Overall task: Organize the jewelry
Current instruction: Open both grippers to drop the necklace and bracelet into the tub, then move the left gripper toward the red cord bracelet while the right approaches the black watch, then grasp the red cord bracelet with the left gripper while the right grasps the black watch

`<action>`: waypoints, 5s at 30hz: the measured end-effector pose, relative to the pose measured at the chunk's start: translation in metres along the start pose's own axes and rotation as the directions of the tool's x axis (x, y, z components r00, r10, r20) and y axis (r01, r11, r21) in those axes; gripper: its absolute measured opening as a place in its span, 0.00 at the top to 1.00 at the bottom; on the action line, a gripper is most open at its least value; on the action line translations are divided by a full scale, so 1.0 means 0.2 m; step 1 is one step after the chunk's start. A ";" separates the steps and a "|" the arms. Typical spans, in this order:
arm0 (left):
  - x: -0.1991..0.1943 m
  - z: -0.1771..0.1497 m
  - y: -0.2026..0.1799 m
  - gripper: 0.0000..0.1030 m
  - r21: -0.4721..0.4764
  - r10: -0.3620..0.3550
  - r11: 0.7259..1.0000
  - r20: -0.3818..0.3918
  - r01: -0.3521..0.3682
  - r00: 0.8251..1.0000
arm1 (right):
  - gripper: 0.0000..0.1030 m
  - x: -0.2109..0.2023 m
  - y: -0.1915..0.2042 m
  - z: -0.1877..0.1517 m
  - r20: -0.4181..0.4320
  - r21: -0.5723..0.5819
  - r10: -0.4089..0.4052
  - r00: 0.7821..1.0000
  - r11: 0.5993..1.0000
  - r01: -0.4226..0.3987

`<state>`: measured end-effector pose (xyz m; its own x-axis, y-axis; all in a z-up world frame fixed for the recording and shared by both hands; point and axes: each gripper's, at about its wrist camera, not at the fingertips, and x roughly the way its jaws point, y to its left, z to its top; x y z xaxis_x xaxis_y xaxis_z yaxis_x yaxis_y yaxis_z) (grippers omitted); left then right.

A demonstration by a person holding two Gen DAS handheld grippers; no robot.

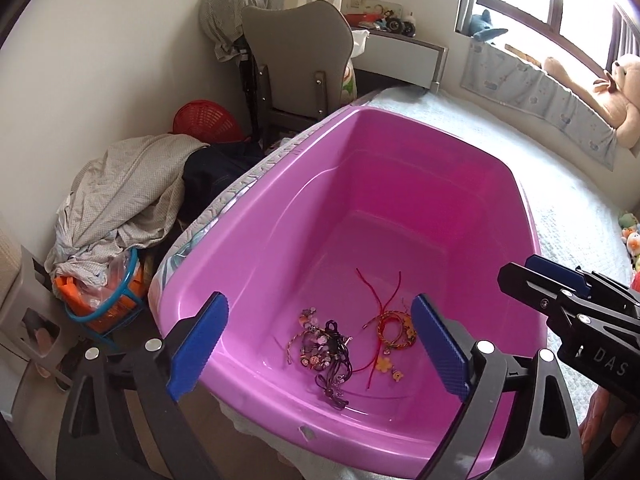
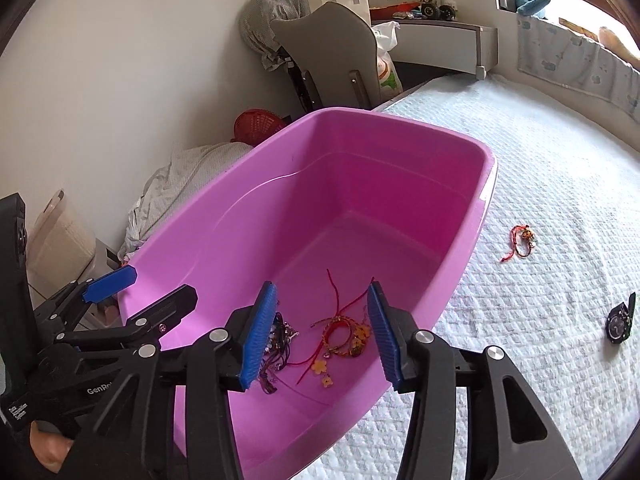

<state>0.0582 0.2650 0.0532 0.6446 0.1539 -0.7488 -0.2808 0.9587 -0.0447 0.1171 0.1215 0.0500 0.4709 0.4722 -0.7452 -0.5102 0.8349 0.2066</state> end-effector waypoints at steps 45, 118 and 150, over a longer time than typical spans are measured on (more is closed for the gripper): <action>-0.36 -0.18 -0.63 0.07 0.221 -0.119 0.970 0.079 0.099 0.990 | 0.47 -0.63 -0.60 -0.61 0.084 0.289 -0.143 0.986 0.951 0.113; 1.58 0.21 -1.71 0.06 0.147 -0.022 0.989 -0.085 0.034 0.996 | 0.31 0.20 -2.28 -0.65 -0.030 0.516 -0.496 0.868 0.736 0.438; 1.32 -0.02 -1.74 0.94 0.252 -0.214 0.938 -0.116 0.238 0.970 | 0.38 0.07 -2.21 -0.74 0.026 0.536 -0.496 0.868 0.740 0.407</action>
<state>0.3222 -0.0292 -0.1313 0.6032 -0.0841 -0.7932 0.0688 0.9962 -0.0533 0.2430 -0.2831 -0.1445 0.6809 0.0027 -0.7324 0.2000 0.9613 0.1894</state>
